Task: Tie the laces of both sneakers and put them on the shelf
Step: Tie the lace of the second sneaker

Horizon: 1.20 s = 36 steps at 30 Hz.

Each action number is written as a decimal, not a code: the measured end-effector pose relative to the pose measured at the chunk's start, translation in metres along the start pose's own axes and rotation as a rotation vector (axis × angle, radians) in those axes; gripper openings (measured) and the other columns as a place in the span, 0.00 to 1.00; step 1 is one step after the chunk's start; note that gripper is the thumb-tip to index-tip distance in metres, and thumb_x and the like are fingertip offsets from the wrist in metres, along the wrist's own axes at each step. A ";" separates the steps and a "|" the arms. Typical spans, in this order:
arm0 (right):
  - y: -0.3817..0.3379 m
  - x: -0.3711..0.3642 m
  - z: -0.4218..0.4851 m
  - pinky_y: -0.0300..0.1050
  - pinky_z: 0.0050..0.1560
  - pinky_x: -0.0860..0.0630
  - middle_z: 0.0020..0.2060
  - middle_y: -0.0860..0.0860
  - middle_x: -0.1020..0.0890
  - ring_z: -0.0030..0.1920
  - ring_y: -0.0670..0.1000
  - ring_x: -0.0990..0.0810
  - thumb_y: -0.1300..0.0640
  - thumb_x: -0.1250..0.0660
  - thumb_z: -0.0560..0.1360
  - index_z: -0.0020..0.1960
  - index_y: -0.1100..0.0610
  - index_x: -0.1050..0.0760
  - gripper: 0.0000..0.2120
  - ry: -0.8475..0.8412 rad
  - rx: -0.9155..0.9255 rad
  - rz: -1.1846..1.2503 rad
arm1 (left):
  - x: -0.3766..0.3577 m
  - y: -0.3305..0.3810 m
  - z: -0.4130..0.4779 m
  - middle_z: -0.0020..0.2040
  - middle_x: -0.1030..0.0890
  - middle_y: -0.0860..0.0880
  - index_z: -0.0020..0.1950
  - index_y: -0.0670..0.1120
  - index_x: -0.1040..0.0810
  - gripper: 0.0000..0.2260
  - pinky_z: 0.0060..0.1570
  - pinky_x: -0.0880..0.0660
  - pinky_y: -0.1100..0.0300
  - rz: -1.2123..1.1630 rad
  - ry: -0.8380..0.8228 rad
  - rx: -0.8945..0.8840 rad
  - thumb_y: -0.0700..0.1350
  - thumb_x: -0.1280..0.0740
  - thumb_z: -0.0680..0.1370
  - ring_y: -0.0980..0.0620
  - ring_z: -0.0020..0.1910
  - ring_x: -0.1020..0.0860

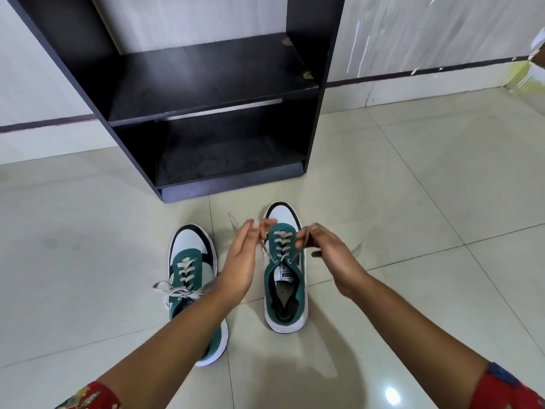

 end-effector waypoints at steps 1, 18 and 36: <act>-0.015 0.000 -0.001 0.30 0.43 0.29 0.34 0.48 0.23 0.35 0.37 0.24 0.56 0.51 0.81 0.44 0.56 0.27 0.16 -0.018 0.061 -0.049 | 0.001 0.013 0.002 0.59 0.21 0.52 0.57 0.38 0.26 0.16 0.57 0.33 0.74 0.019 -0.035 -0.089 0.43 0.52 0.83 0.63 0.58 0.24; -0.069 -0.003 -0.033 0.43 0.46 0.28 0.38 0.50 0.24 0.44 0.49 0.25 0.51 0.32 0.73 0.41 0.52 0.24 0.05 0.037 0.536 -0.485 | 0.008 0.066 0.009 0.34 0.25 0.56 0.47 0.48 0.27 0.12 0.33 0.32 0.59 0.847 0.106 -0.562 0.51 0.47 0.79 0.54 0.33 0.27; -0.053 -0.007 -0.022 0.28 0.48 0.29 0.52 0.49 0.25 0.45 0.36 0.25 0.63 0.43 0.77 0.44 0.57 0.24 0.10 0.129 0.231 0.059 | 0.026 0.079 0.022 0.32 0.30 0.47 0.34 0.42 0.20 0.24 0.32 0.39 0.59 0.520 -0.074 0.025 0.63 0.37 0.69 0.52 0.33 0.34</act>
Point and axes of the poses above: each hand's wrist, its own z-axis towards the middle knuckle, its own x-axis out of the back of the hand, y = z × x, the point moved 2 cm from there along z, towards the middle knuckle
